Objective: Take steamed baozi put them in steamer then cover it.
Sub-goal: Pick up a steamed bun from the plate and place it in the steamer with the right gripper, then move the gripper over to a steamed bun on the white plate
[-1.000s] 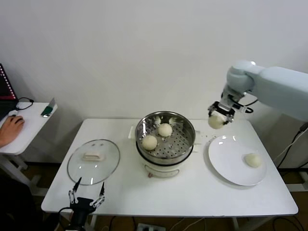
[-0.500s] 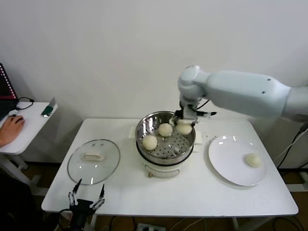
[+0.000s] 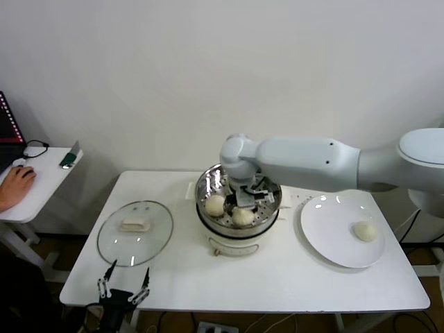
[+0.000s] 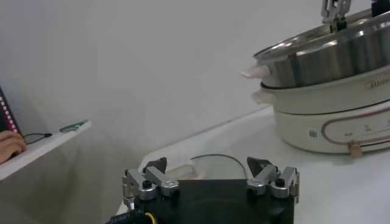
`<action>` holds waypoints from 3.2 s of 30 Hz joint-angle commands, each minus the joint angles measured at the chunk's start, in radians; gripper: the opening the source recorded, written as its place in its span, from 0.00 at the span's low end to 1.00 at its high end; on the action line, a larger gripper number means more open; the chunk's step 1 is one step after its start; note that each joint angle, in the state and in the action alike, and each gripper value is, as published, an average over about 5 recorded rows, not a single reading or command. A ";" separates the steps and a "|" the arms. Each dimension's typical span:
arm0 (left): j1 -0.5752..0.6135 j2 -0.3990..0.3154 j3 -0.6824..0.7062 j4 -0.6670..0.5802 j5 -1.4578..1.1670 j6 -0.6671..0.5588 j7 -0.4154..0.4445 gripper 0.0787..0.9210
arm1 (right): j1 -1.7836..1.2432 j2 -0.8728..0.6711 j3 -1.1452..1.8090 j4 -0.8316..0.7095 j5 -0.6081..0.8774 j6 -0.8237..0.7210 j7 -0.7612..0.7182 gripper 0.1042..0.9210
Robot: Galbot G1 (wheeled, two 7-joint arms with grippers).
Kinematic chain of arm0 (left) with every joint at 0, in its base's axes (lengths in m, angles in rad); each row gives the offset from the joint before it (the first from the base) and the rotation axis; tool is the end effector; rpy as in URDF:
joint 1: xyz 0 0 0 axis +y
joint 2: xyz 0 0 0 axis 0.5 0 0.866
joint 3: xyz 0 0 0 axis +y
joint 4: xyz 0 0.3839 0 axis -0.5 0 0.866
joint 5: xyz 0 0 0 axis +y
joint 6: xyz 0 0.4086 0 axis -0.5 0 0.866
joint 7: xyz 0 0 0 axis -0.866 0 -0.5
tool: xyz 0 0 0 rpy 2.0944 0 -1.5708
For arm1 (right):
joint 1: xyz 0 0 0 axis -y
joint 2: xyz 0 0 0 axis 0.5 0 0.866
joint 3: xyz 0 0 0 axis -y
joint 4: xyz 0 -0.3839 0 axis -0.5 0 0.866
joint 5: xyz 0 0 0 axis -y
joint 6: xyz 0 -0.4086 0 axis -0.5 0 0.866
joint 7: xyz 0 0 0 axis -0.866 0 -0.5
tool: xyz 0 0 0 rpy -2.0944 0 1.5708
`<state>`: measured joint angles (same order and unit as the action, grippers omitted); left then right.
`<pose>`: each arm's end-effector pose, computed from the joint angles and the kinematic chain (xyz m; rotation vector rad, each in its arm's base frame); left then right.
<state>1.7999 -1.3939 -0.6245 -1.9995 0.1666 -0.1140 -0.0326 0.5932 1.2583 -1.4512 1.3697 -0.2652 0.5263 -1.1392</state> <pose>0.1303 0.0745 -0.4017 -0.0438 -2.8980 -0.5415 0.5657 0.2072 -0.1183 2.0395 0.1835 2.3800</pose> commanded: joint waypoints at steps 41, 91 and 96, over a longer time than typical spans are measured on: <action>-0.021 -0.008 -0.005 -0.025 0.007 0.004 -0.001 0.88 | 0.318 -0.492 -0.221 0.103 0.516 -0.597 0.165 0.88; -0.024 -0.051 -0.028 -0.036 0.052 0.021 -0.017 0.88 | -0.628 -0.481 0.769 -0.737 -0.009 -0.436 -0.003 0.88; -0.026 -0.050 -0.031 -0.031 0.061 0.018 -0.017 0.88 | -0.625 -0.453 0.780 -0.779 -0.037 -0.418 -0.001 0.88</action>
<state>1.7750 -1.4427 -0.6553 -2.0339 0.2171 -0.0942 -0.0490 -0.0103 0.7320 -0.7056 0.7047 -0.2484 0.0759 -1.1407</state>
